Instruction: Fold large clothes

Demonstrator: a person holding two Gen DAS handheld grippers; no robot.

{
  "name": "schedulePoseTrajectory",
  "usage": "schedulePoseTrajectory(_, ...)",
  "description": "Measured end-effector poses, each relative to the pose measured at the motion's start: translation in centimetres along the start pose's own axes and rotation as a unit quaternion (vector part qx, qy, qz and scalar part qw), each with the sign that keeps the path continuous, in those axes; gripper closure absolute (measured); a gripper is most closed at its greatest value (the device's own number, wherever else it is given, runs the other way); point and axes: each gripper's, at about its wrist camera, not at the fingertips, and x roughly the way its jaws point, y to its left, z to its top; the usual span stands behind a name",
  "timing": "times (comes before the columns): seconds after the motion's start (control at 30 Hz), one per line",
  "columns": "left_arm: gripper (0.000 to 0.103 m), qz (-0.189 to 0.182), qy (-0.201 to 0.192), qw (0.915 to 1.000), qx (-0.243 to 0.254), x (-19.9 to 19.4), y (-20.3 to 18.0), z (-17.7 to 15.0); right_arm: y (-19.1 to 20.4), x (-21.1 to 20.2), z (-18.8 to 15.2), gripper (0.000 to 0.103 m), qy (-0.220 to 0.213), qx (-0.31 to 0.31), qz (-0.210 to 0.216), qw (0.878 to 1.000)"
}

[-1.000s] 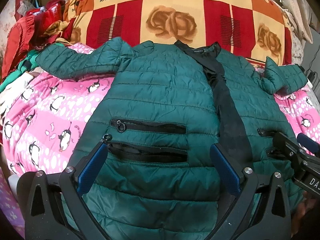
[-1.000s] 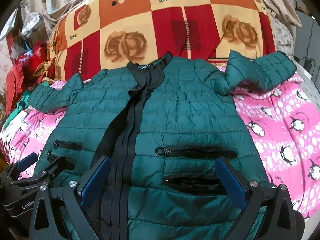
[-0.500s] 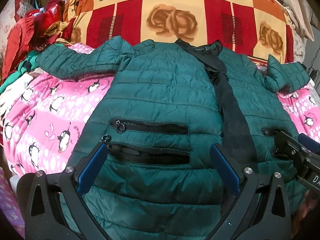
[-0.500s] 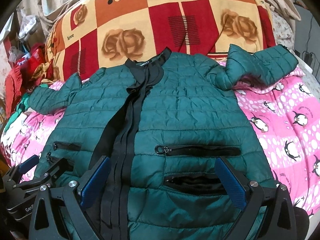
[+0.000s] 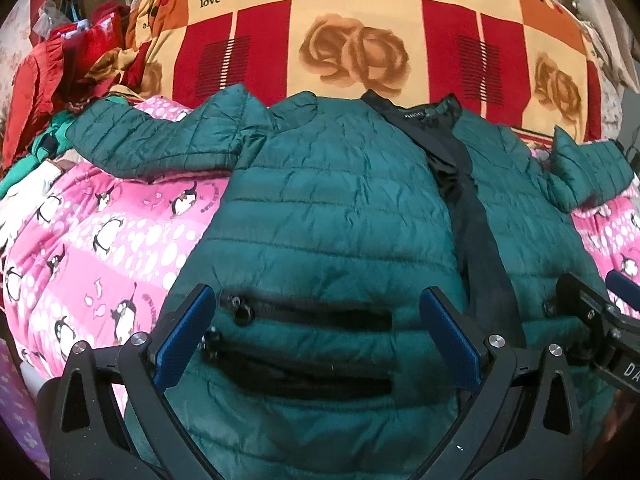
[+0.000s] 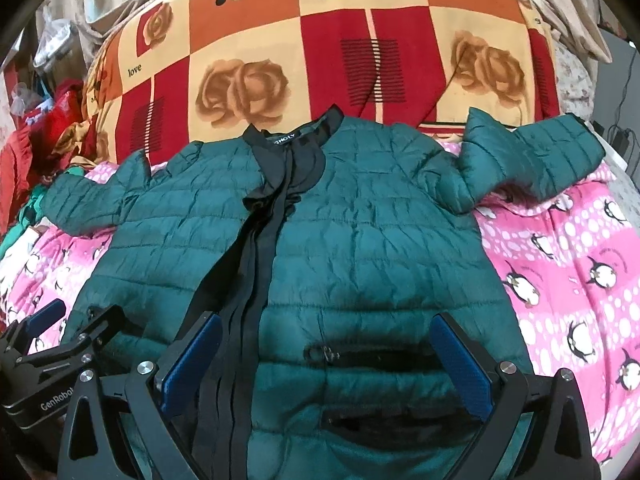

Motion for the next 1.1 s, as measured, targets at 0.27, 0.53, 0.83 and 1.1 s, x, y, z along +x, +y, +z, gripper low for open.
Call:
schedulePoseTrajectory(0.27, 0.001, 0.009, 0.002, 0.9999, -0.006, 1.3, 0.4, 1.7, 0.8, 1.5, 1.9, 0.000, -0.001, -0.005, 0.007, 1.000)
schedulePoseTrajectory(0.53, 0.001, 0.021, -0.008, 0.9997, -0.010, 1.9, 1.0, 3.6, 1.3, 2.7, 3.6, 0.000, -0.001, -0.007, 0.007, 1.000)
schedulePoseTrajectory(0.83, 0.001, 0.029, -0.010, 0.9995, -0.012, 3.2, 1.6, 5.2, 1.7, 4.7, 5.1, 0.000, 0.010, -0.005, 0.011, 1.000)
schedulePoseTrajectory(1.1, 0.001, 0.043, -0.011, 0.9989, -0.018, 4.8, 2.3, 6.6, 2.7, 6.2, 6.4, 0.000, 0.008, -0.004, 0.020, 1.000)
